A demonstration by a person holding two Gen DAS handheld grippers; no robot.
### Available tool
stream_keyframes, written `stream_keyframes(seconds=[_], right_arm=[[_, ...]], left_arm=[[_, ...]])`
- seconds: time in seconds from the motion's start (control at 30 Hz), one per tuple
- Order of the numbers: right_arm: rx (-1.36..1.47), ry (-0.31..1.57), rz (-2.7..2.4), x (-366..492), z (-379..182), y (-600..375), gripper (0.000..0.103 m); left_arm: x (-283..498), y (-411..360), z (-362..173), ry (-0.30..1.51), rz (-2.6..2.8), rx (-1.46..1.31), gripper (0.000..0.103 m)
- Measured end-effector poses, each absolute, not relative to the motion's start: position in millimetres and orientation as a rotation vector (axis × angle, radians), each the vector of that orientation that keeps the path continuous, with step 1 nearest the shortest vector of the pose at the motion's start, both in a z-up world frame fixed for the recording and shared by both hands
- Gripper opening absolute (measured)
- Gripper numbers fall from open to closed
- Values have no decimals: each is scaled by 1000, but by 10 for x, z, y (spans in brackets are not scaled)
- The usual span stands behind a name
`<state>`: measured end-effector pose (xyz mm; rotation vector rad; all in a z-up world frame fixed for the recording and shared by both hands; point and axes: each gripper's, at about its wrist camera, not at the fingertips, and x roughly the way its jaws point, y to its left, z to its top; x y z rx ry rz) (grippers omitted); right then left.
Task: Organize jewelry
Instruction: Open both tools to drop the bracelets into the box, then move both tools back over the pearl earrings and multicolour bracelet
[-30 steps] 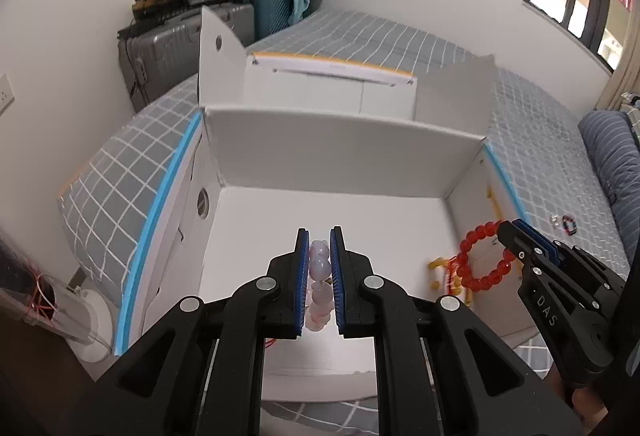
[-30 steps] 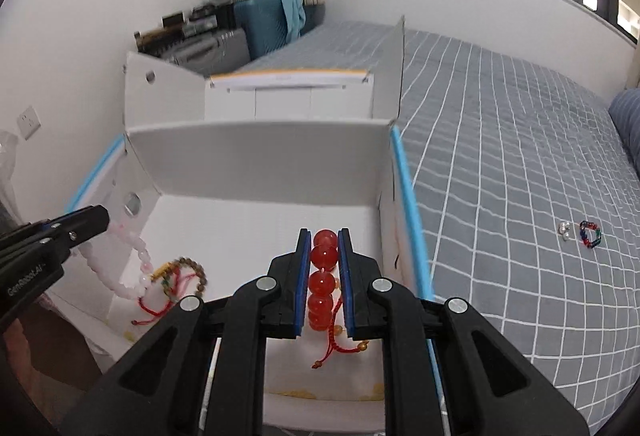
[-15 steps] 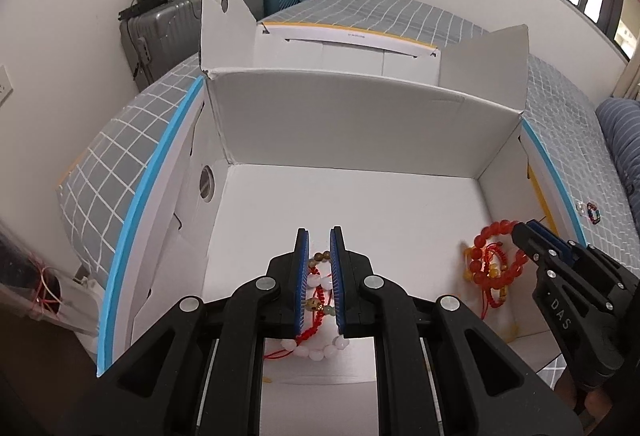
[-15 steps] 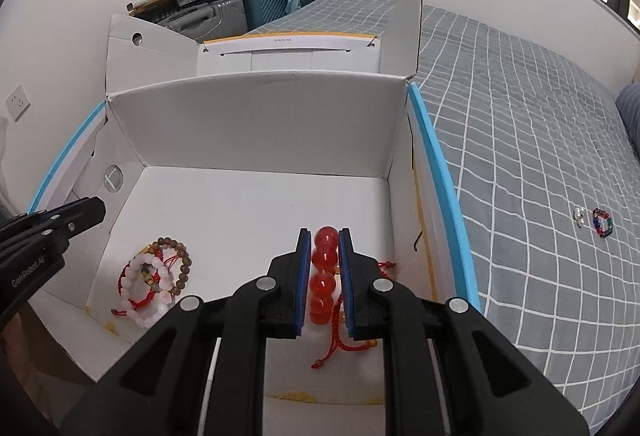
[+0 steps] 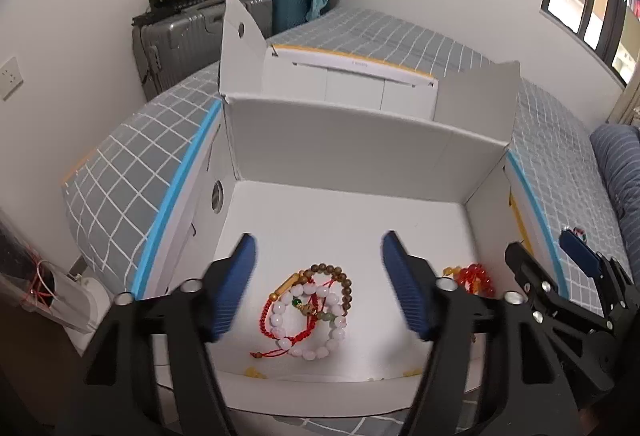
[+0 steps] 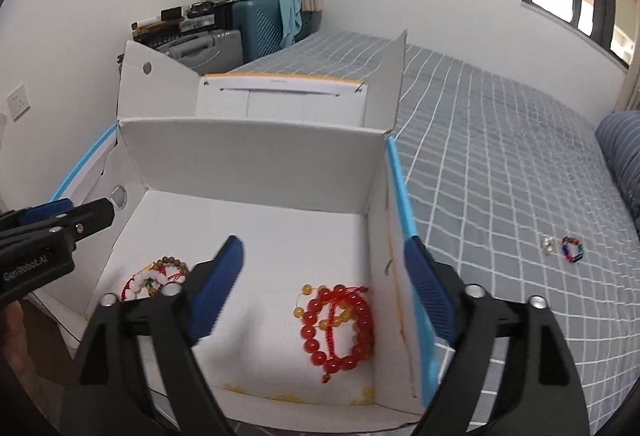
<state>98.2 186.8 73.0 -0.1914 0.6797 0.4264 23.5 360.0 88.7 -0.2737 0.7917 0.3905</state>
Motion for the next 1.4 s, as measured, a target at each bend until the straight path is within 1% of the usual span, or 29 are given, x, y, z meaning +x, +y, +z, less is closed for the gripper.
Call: stream_keyframes(seconds=[0.07,0.17,0.23,0.33,0.53,0.83,1.1,1.4], right_arm=[[-180,676,427,971,759,1824,90],[-170,674,430,972,803,1777,94],[-164,678,426,983,819,1736,95],[-140,692,411,1030,838,1648,95],[-102,698,379,1095,914,1418,95],[-80,679,289,1155,1111,939,95],[-85,691,178,1204,1124,299,95],[-82,666,-9,1458,1223,-692,95]], left_arm=[[226,3581,922,783,396,-271,74],[221,3525,970,773,394,-261,80],[212,3494,1004,764,405,-249,86],[198,3446,1070,742,410,-241,92],[195,3330,1145,719,398,-226,97],[391,2935,1227,727,352,-194,97],[666,2245,1352,717,238,-142,97],[1243,1351,1227,747,85,-90,97]])
